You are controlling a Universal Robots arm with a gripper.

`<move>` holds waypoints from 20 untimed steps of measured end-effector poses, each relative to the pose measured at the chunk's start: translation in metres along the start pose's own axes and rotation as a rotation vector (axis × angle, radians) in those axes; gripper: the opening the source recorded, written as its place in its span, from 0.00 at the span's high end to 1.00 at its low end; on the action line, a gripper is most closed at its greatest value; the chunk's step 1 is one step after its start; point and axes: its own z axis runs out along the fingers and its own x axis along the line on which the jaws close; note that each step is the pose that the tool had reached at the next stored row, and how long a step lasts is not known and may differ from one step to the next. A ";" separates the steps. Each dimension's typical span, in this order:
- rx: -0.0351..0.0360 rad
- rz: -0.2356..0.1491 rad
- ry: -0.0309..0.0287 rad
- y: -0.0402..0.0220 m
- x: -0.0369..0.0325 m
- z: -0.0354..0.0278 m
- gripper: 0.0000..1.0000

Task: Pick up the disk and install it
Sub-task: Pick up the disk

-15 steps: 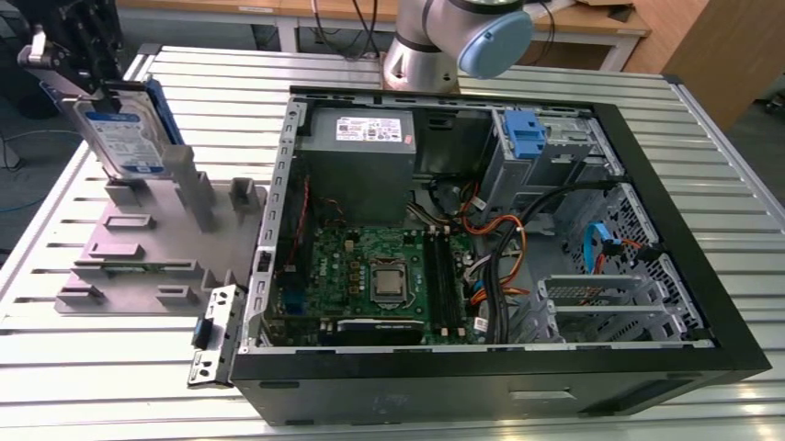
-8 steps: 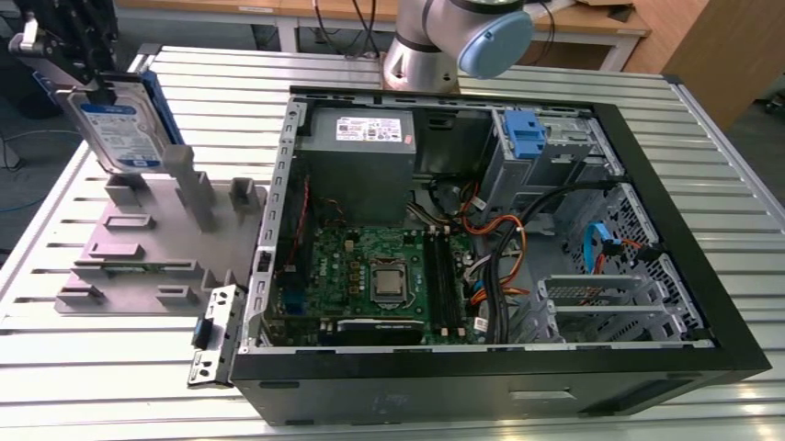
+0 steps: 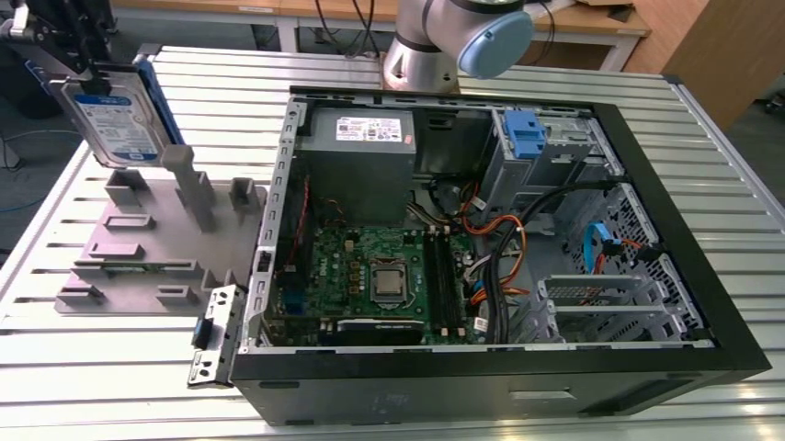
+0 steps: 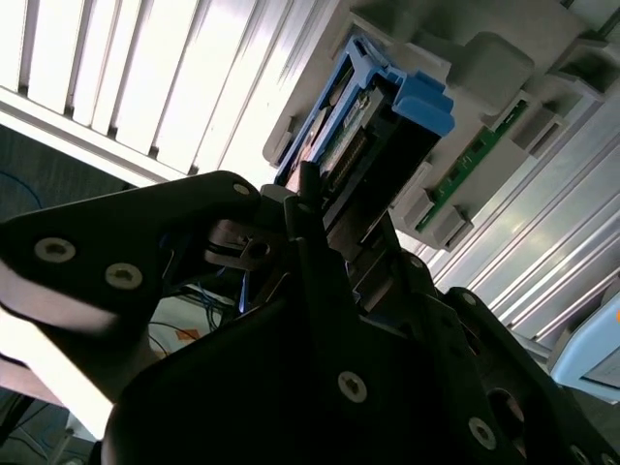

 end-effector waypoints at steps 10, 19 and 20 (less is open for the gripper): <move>-0.0002 0.000 0.0001 0.0001 -0.0001 -0.0025 0.65; 0.0001 0.000 0.0000 0.0002 -0.0003 -0.0068 0.65; 0.0000 0.000 0.0000 0.0003 -0.0003 -0.0070 0.65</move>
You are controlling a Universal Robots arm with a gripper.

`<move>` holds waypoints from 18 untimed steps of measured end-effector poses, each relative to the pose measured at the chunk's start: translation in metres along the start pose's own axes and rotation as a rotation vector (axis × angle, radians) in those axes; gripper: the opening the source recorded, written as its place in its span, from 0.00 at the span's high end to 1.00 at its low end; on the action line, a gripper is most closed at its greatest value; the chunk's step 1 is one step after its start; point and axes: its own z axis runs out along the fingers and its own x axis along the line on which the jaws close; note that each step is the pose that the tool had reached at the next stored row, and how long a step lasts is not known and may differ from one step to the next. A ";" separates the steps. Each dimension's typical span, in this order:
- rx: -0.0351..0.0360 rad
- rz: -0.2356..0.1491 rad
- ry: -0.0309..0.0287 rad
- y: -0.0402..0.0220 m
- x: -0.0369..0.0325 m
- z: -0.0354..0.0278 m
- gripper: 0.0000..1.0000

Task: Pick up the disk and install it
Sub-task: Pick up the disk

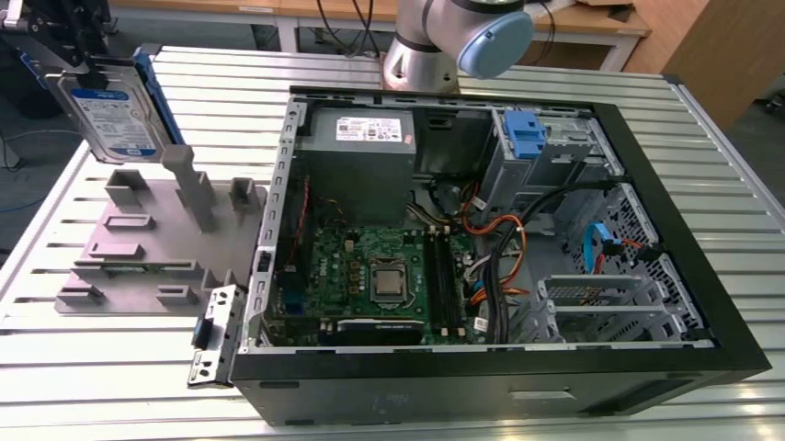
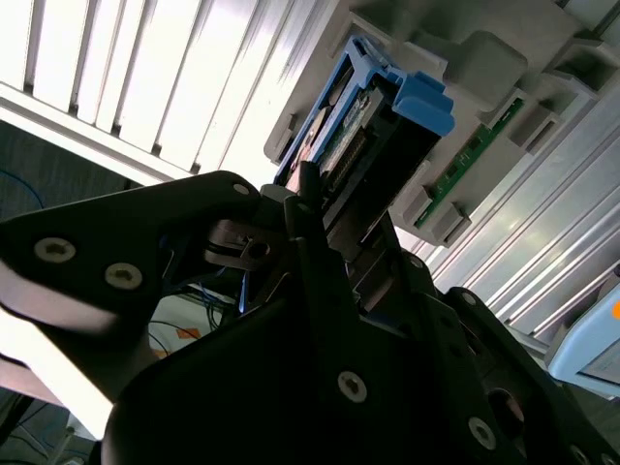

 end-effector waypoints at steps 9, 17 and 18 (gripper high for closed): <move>0.0001 0.000 0.0000 0.0001 -0.0002 -0.0037 0.65; -0.0003 0.000 0.0001 0.0002 -0.0002 -0.0048 0.65; -0.0002 0.000 0.0001 0.0002 -0.0002 -0.0053 0.65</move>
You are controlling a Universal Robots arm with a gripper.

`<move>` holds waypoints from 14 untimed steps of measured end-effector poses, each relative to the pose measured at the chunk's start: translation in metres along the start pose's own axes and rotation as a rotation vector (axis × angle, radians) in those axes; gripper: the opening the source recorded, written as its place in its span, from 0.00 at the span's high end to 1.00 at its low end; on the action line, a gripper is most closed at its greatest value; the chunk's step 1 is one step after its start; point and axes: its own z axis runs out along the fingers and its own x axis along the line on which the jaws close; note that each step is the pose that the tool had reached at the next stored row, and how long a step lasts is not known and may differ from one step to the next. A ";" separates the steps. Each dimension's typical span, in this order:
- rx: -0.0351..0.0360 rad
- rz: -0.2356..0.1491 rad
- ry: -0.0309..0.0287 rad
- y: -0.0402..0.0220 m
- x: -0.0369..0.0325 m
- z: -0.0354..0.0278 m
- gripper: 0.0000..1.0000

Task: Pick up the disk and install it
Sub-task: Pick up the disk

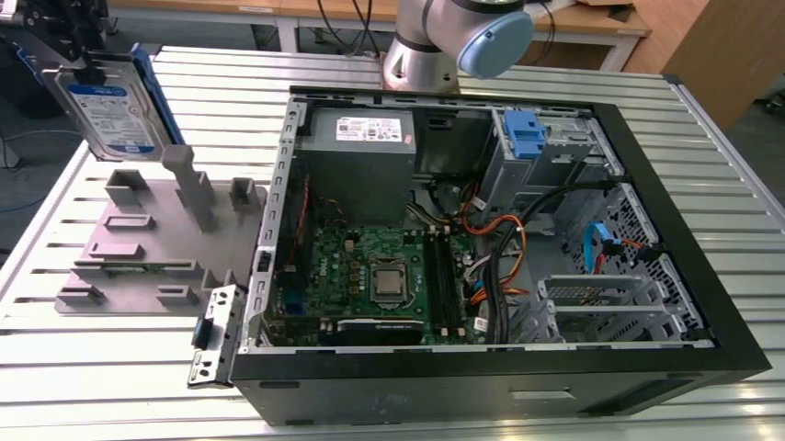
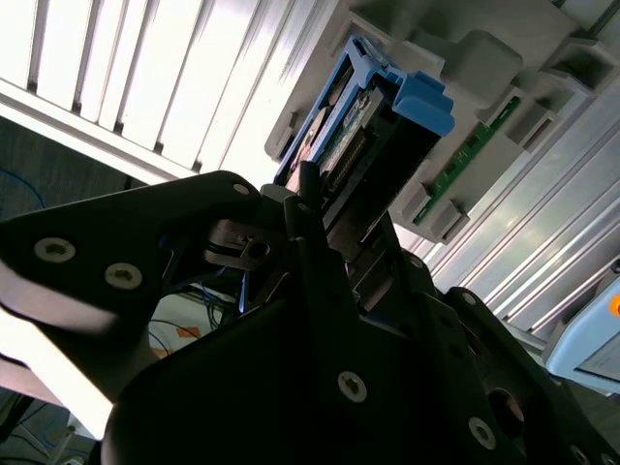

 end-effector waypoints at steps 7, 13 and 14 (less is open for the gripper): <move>0.0002 0.000 -0.0001 0.0003 -0.0003 -0.0067 0.65; 0.0003 0.000 -0.0001 0.0005 -0.0006 -0.0135 0.65; 0.0002 0.000 0.0000 0.0006 -0.0007 -0.0147 0.65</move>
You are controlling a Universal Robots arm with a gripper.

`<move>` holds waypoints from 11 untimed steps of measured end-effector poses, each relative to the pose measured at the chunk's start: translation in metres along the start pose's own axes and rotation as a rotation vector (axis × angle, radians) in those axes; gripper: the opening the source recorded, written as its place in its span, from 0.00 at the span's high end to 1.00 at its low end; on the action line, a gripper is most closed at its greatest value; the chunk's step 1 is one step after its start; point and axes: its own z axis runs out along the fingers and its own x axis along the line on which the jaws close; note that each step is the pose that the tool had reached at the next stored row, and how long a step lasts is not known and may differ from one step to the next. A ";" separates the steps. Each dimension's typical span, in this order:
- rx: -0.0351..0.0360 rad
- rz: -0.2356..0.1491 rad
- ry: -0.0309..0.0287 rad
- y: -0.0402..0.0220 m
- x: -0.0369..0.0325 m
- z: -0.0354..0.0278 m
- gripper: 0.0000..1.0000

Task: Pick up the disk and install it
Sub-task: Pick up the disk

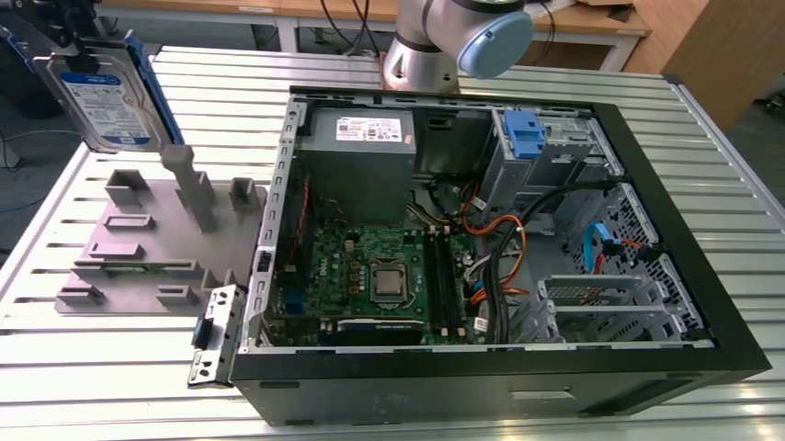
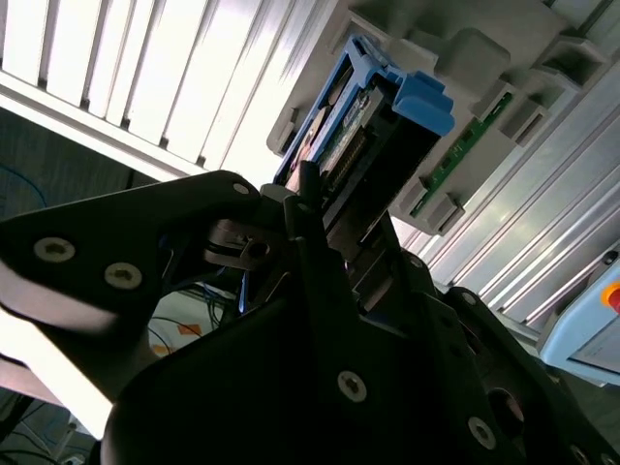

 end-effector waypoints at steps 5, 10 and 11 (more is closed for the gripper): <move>0.0000 0.000 0.0000 0.0002 -0.0003 -0.0056 0.65; 0.0001 0.000 -0.0001 0.0005 -0.0005 -0.0117 0.65; 0.0001 0.000 -0.0001 0.0005 -0.0006 -0.0126 0.65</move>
